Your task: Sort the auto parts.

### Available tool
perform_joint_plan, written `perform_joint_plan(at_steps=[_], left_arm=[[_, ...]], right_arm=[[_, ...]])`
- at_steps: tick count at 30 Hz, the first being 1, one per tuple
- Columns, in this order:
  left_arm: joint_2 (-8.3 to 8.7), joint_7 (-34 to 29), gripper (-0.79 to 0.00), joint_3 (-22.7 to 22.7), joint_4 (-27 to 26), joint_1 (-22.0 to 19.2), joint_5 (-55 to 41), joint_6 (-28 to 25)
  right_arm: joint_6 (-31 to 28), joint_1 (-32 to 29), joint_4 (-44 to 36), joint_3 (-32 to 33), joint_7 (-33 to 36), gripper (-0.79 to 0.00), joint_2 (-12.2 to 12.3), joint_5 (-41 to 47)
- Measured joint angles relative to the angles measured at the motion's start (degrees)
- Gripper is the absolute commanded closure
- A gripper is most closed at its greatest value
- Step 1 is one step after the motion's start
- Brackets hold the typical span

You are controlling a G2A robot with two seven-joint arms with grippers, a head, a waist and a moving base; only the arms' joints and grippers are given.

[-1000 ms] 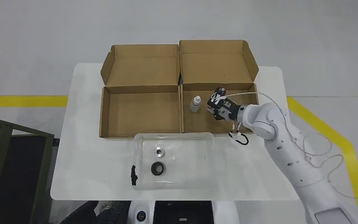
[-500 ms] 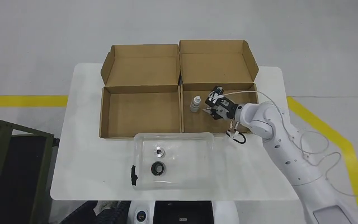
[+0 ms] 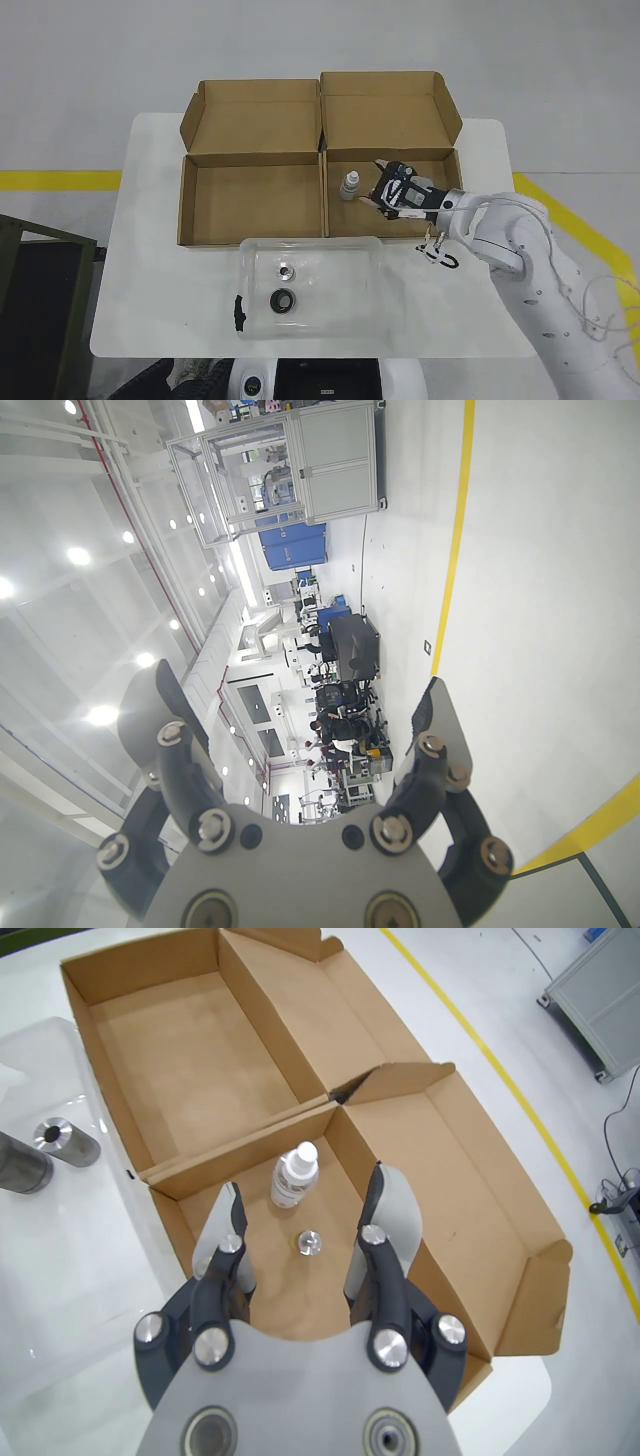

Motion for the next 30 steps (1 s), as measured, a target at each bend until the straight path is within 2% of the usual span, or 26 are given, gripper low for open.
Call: perform_joint_plan(at_steps=[5, 12, 22, 27, 30], left_arm=[[0.0, 0.0, -0.785, 0.0, 0.0, 0.0, 0.0, 0.0], [0.0, 0.0, -0.785, 0.0, 0.0, 0.0, 0.0, 0.0], [0.0, 0.0, -0.785, 0.0, 0.0, 0.0, 0.0, 0.0], [0.0, 0.0, -0.785, 0.0, 0.0, 0.0, 0.0, 0.0], [0.0, 0.0, -0.785, 0.0, 0.0, 0.0, 0.0, 0.0]], right_arm=[[0.3, -1.1, -3.2, -2.6, -1.6, -0.514, -0.3, 0.5], [0.8, 0.9, -4.1, -11.4, -3.2, -0.508, -1.6, -1.8], [1.1, 4.3, -2.9, -22.7, -2.9, -0.489, -4.0, -5.9], [0.7, 5.0, -1.5, -26.2, -1.8, -0.443, -4.7, -7.9], [0.3, 5.5, -0.2, -27.5, -1.4, -0.446, -5.1, -8.5]])
